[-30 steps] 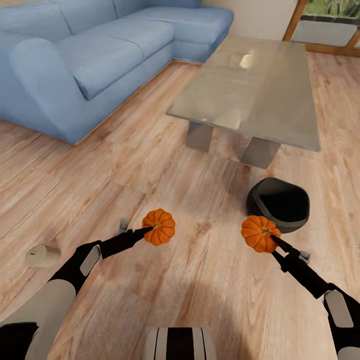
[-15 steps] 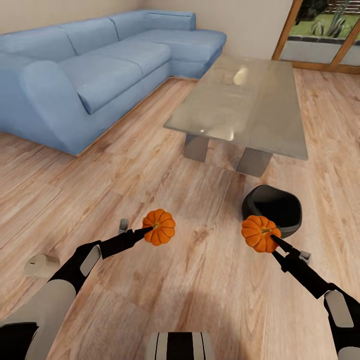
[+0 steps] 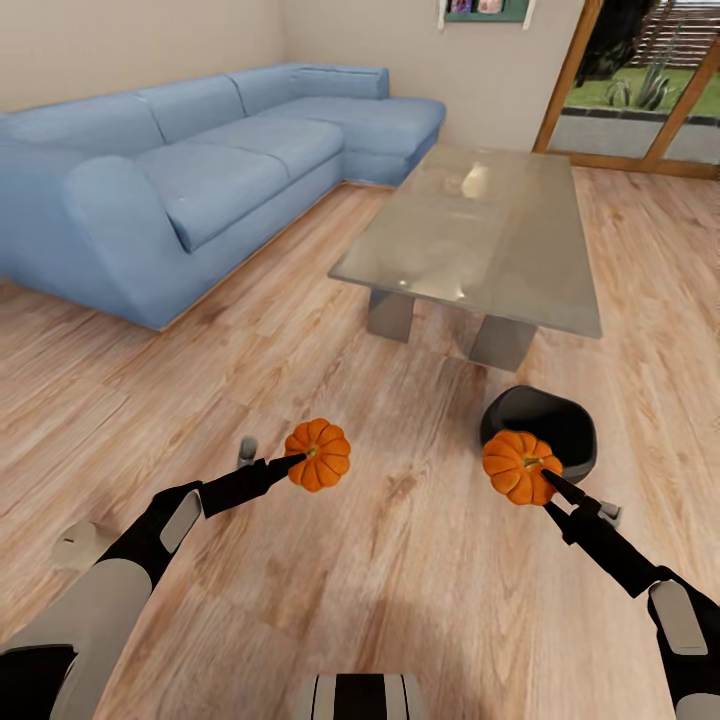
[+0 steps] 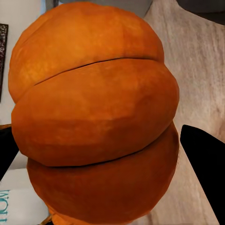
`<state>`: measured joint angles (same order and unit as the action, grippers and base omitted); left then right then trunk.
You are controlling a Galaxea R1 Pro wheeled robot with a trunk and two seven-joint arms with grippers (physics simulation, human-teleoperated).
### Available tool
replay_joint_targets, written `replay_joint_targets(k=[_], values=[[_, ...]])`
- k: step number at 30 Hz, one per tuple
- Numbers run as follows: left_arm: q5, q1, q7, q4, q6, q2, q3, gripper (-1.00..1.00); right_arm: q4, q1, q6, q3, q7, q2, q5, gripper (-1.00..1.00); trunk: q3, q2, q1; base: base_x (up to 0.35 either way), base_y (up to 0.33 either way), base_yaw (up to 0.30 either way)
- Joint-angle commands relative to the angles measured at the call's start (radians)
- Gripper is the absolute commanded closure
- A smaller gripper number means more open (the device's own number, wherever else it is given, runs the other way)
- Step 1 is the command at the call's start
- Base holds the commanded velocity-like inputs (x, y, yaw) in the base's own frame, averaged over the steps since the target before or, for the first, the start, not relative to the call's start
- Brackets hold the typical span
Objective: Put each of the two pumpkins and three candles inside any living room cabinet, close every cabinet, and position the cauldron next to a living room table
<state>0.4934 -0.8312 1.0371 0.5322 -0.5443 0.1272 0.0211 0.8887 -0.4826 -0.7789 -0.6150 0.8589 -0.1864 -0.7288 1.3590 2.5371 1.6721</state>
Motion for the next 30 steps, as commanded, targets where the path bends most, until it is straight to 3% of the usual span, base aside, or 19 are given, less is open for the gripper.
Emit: replay_joint_targets(k=[1,27,30], values=[[0.001,0.000,-0.002,-0.001,-0.005,0.000,0.000,1.00,0.000,-0.001,-0.005,-0.002,0.002,0.000,-0.001,1.00,-0.004,0.000,-0.001,0.000,0.000,-0.083],[0.001,0.000,-0.002,-0.004,-0.006,0.000,0.000,1.00,-0.001,0.000,-0.005,-0.003,0.002,0.002,-0.001,1.00,-0.135,-0.006,-0.012,0.000,0.000,-0.198],[0.001,0.000,-0.001,-0.003,-0.006,0.000,0.000,1.00,-0.001,0.000,-0.005,-0.003,0.002,0.002,-0.001,1.00,-0.139,-0.006,-0.012,0.020,0.000,-0.210]])
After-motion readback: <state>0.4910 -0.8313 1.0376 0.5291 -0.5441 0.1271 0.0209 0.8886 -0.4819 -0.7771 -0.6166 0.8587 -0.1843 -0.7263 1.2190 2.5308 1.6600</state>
